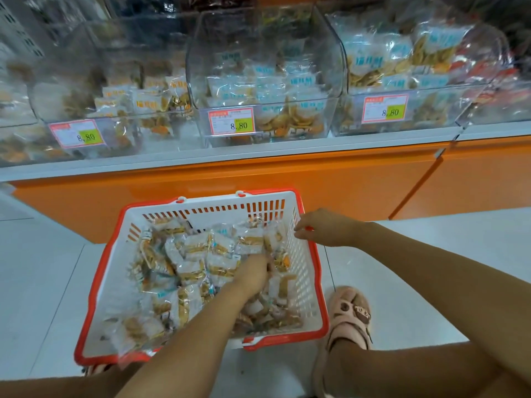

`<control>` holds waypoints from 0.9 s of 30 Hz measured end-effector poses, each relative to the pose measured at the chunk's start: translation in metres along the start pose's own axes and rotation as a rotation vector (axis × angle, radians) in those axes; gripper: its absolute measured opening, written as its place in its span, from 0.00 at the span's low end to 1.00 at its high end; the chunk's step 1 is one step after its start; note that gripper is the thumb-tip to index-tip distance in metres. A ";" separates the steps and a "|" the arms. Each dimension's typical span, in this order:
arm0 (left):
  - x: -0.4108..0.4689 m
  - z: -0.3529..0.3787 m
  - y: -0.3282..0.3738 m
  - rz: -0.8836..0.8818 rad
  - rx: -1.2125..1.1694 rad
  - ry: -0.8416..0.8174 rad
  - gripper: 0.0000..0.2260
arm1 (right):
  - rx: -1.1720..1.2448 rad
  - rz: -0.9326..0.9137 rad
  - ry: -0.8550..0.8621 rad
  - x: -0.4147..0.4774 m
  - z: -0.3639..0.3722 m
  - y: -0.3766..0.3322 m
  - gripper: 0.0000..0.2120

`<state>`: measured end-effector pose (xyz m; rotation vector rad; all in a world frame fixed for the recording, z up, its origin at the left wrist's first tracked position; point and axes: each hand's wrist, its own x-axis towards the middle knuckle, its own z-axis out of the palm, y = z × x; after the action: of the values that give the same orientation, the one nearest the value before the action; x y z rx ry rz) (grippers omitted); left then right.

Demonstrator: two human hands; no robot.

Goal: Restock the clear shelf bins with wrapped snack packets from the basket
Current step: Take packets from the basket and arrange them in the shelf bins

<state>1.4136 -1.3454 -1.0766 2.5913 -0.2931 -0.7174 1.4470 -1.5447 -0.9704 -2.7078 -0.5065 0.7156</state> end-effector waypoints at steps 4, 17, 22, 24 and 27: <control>-0.014 -0.069 0.023 0.089 -0.108 0.298 0.06 | 0.507 0.207 0.127 0.004 -0.022 -0.007 0.23; -0.064 -0.164 0.117 0.657 -0.425 0.875 0.09 | 1.632 -0.188 0.126 -0.030 -0.127 -0.038 0.16; -0.061 -0.187 0.149 0.380 -1.086 0.521 0.12 | 1.480 -0.269 0.231 -0.045 -0.167 -0.027 0.10; -0.057 -0.196 0.161 0.373 -1.372 0.346 0.15 | 1.497 -0.294 0.319 -0.048 -0.181 -0.023 0.09; -0.047 -0.203 0.182 0.389 -1.498 0.261 0.18 | 1.663 -0.325 0.428 -0.047 -0.197 -0.017 0.15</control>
<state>1.4657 -1.4206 -0.8152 1.1149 -0.0813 -0.2259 1.5065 -1.5858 -0.7808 -1.0914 -0.0800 0.1904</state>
